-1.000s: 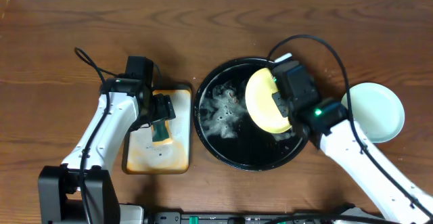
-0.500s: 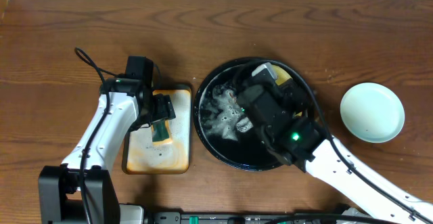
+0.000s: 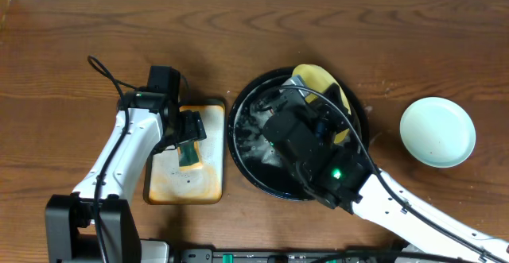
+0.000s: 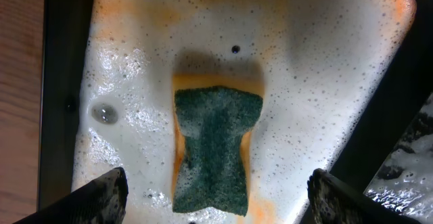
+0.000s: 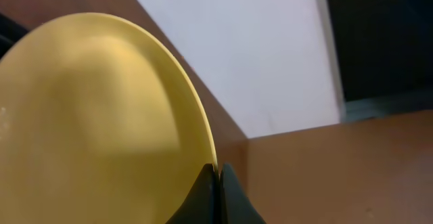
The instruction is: Clean dirty plates on tray and stack at the side
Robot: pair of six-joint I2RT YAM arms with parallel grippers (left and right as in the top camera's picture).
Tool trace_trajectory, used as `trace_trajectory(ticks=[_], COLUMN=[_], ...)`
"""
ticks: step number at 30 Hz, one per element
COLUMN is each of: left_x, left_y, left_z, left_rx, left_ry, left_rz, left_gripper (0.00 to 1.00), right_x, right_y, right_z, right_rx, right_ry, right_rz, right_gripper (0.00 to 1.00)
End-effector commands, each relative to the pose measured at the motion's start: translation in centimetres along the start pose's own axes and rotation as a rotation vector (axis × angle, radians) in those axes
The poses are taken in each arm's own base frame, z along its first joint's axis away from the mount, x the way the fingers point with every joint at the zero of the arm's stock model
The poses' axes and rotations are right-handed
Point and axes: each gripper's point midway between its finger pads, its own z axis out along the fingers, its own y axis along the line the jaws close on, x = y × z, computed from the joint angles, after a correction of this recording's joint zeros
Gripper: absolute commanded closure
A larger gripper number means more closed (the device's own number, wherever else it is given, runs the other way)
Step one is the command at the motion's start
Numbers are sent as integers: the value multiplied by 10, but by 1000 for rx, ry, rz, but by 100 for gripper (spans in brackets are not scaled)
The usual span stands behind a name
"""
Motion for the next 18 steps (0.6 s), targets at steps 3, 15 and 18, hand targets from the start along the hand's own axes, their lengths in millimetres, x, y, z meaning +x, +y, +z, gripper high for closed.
trace_trajectory(ticks=[3,15,18], left_x=[-1,-1,-1], left_y=[2,2,2], left_z=[-1,-1,-1], left_rx=[-5,-5,-5], left_ry=[-4,-4,-4], left_rz=[2,2,2], left_gripper=[14,14,14], right_x=[-1,-1,-1], right_y=[-22,-22,-22], right_z=[-8,-9,-9], right_rx=[95,96,96], right_ry=[17,15,15], right_rz=[-33,-34,-34], right_gripper=[99,99,99])
